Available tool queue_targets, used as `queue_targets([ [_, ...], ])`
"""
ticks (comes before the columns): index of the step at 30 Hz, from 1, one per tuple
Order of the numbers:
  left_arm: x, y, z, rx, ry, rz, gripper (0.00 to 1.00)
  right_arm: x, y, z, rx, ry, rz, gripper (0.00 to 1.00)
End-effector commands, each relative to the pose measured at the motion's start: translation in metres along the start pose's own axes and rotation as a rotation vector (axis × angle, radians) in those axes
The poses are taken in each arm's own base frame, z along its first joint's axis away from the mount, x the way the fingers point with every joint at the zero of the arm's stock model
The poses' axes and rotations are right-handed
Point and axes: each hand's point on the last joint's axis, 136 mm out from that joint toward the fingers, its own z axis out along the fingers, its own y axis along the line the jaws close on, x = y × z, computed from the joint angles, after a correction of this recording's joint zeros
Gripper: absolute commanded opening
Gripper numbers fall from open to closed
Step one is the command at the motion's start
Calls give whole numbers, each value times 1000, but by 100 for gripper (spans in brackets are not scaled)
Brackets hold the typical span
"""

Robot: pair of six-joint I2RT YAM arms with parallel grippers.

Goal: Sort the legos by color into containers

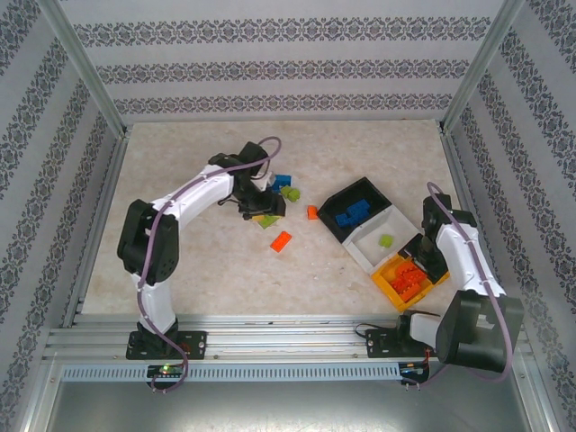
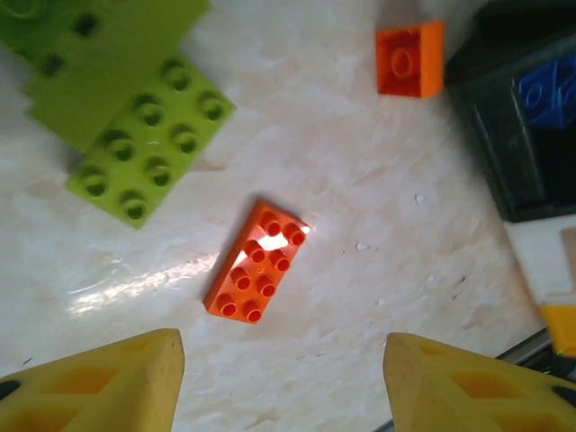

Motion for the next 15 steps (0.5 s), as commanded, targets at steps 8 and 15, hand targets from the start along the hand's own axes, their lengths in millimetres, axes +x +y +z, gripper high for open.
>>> queue_targets([
  [8,38,5,49,-277,190,349,61,-16,28,-51,-200,-113,-24,69],
  [15,39,15,71,-360,211,394,59,-16,35,-62,-251,-129,-48,69],
])
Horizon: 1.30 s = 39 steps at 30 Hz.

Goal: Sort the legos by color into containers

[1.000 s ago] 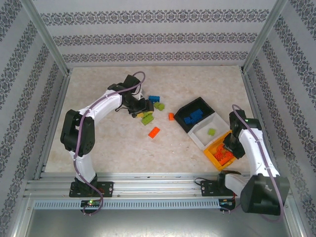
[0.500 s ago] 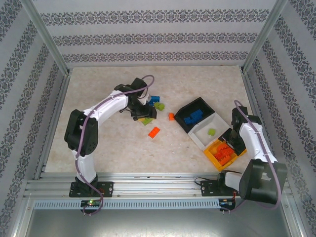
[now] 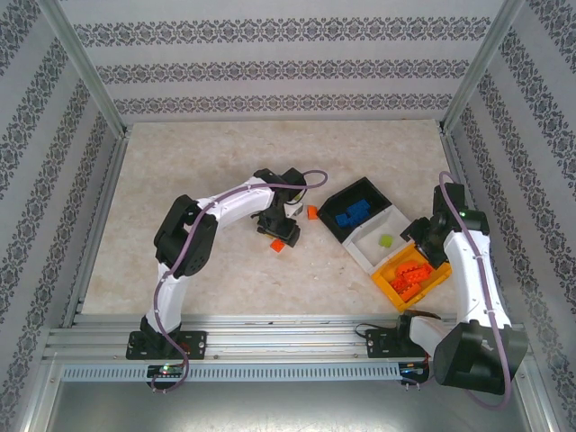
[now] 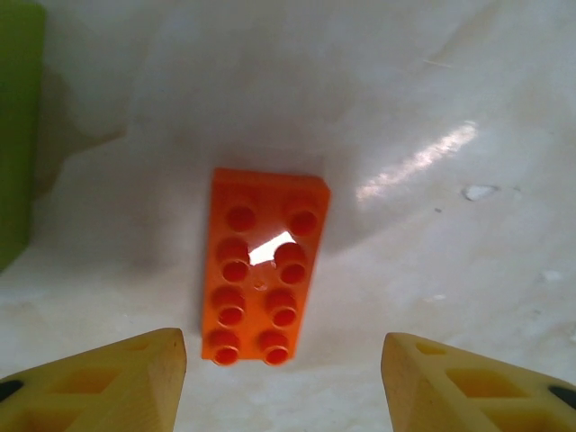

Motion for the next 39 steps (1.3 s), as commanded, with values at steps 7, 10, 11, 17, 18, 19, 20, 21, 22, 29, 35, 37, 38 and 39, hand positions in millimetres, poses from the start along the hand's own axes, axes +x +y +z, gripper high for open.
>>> queue_targets([
  [7,15,-1,32,-91,62,83,53,-5,10,-16,-54,-32,-36,69],
  [10,21,-1,40,-100,80,80,43,-6,12,-18,-62,-34,-41,69],
  [11,22,-1,41,-95,78,72,39,-7,12,-18,-64,-36,-41,69],
  [17,17,-7,29,-65,44,44,32,-8,20,-23,-107,-41,-43,69],
  [18,15,-9,23,-52,33,37,31,-9,22,-25,-114,-46,-44,69],
  [19,13,-12,17,-37,23,33,31,-10,22,-28,-119,-53,-46,69],
  [20,10,-14,11,-17,13,24,31,-11,23,-31,-125,-61,-48,69],
  [21,7,-18,2,6,0,18,31,-11,24,-34,-129,-66,-53,69],
  [22,3,-21,-6,30,-13,10,31,-12,24,-37,-133,-73,-55,69],
  [29,-35,-99,-82,450,-139,11,31,-20,49,-81,-303,-166,-14,70],
  [35,-68,-167,-114,808,-160,20,31,-35,120,-158,-769,-300,-29,71],
  [37,-74,-190,-118,866,-149,58,31,-35,141,-182,-899,-319,-63,72],
  [38,-75,-199,-119,887,-146,76,32,-32,152,-191,-957,-312,-88,72],
  [39,-77,-209,-119,916,-143,88,32,-28,163,-201,-1015,-292,-116,73],
])
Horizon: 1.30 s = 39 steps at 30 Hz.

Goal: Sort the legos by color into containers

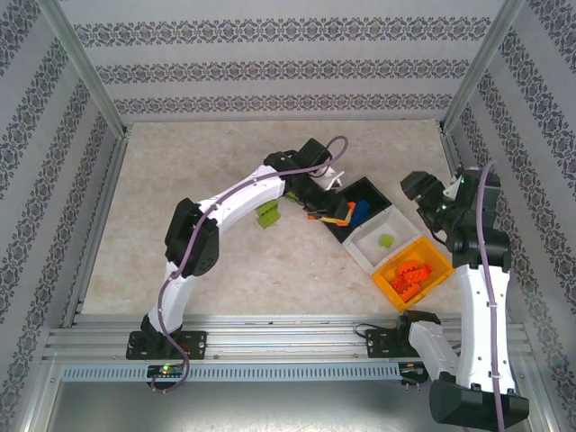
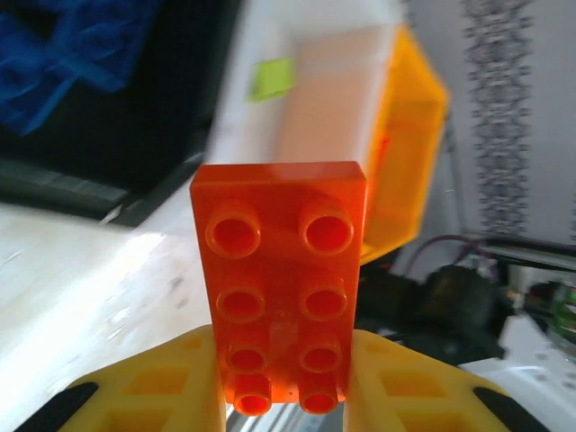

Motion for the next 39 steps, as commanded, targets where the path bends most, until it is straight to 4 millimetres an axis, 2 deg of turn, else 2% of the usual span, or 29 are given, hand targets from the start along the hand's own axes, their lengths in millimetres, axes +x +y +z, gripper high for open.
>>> queue_targets([
  [1,1,-39,33,196,65,-2,32,-6,79,-7,-314,26,-45,73],
  [4,1,-49,53,257,86,-15,32,11,110,-7,-399,96,-116,74],
  [8,3,-63,79,326,113,-23,32,30,127,-11,-423,136,-169,75],
  [11,6,-74,96,368,134,-29,32,34,126,-20,-406,126,-177,75],
  [14,13,-86,110,404,157,-26,32,35,116,-26,-373,112,-166,75],
  [21,32,-106,139,429,205,-10,33,42,105,-27,-344,131,-132,74],
  [23,34,-109,143,430,210,-5,40,44,104,-26,-343,141,-132,74],
  [24,35,-109,145,428,211,-7,49,46,103,-26,-340,144,-131,74],
  [26,34,-107,147,417,206,-12,68,48,102,-26,-338,151,-129,75],
  [27,35,-108,148,415,206,-10,70,49,100,-26,-338,152,-129,75],
  [31,34,-103,146,388,202,-5,74,51,96,-32,-336,142,-129,74],
  [35,22,-91,138,353,169,-29,74,53,91,-34,-325,137,-126,74],
  [39,7,-65,112,242,109,-50,74,53,89,-31,-323,133,-121,74],
])
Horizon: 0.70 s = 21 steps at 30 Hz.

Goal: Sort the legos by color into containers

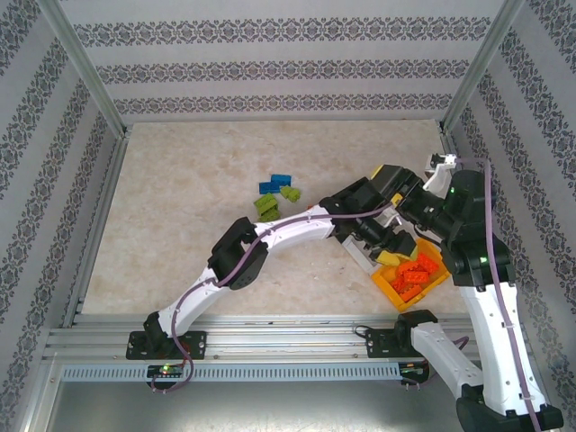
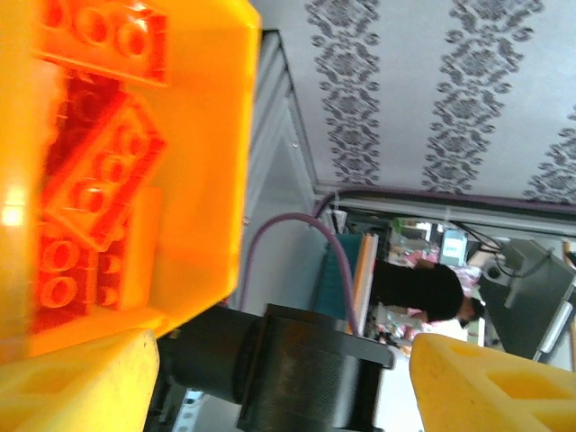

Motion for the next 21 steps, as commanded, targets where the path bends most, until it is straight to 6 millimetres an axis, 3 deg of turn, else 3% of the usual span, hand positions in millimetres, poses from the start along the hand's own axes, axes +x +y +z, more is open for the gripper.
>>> queue_targets([
  [1,-15,9,-46,-115,-78,1,74,1,-8,6,19,-5,24,74],
  [7,-15,40,-115,-216,-167,-100,74,-11,-9,35,0,5,58,74],
  [13,8,65,-176,-275,-234,-182,74,-19,-3,84,-5,53,47,73],
  [17,14,62,-203,-209,-299,-187,74,-28,7,110,-10,88,27,73],
  [19,17,63,-215,-234,-323,-184,74,-31,-5,110,66,90,24,74],
  [21,22,71,-228,-269,-342,-199,74,-29,-36,103,211,98,57,73],
])
